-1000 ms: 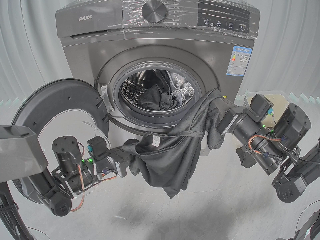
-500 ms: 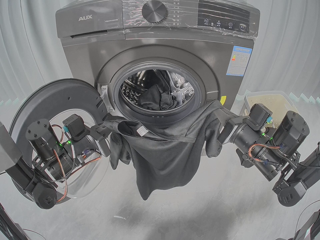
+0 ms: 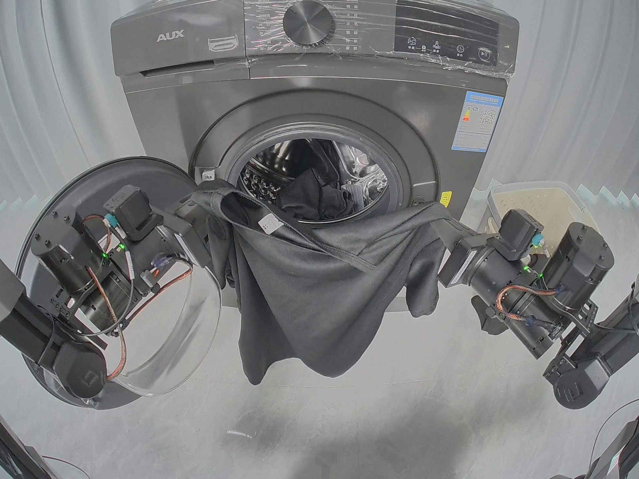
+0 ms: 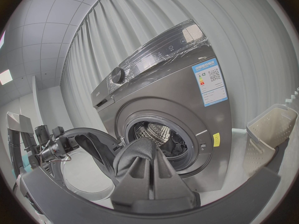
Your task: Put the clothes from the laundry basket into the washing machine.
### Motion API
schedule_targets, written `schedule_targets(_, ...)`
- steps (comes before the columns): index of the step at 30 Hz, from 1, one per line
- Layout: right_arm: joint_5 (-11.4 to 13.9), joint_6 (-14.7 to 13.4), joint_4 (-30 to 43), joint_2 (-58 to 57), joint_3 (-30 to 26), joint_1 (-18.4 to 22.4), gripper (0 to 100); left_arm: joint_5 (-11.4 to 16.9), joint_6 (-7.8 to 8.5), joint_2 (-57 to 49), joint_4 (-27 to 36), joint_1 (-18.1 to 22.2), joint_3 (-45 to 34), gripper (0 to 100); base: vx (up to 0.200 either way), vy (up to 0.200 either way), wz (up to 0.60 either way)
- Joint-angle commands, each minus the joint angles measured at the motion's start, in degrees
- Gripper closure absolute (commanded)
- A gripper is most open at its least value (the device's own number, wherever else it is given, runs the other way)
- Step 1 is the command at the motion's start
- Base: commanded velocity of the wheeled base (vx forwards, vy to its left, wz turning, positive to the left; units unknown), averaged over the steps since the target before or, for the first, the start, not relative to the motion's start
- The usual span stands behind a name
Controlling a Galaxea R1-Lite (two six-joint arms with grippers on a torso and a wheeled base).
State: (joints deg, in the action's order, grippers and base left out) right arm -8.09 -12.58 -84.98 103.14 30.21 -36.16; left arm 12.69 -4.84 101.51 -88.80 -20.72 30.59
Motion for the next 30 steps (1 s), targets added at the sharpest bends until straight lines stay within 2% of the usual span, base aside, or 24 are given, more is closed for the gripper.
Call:
schedule_targets(1,0.01,0.01,-0.01,0.13,0.29,0.74,100,-0.03,0.01,-1.76,0.03,0.25,0.61,100,0.000,0.000,0.00)
schedule_targets(17,0.10,0.54,1.40,-2.77,2.93,4.78,100,-0.03,0.09,-2.55,0.03,0.86,0.53,100,0.000,0.000,0.00)
schedule_targets(21,0.18,0.72,1.66,-3.48,3.01,6.19,100,-0.03,0.71,-3.43,0.03,0.86,0.70,100,0.000,0.000,0.00)
schedule_targets(24,0.18,0.72,1.75,-3.48,3.63,6.36,100,-0.03,0.18,-4.66,0.03,0.86,0.61,100,0.000,0.000,0.00)
schedule_targets(30,0.18,0.72,1.75,-3.39,3.72,6.27,100,-0.03,0.18,-4.57,0.03,1.65,0.44,100,0.000,0.000,0.00)
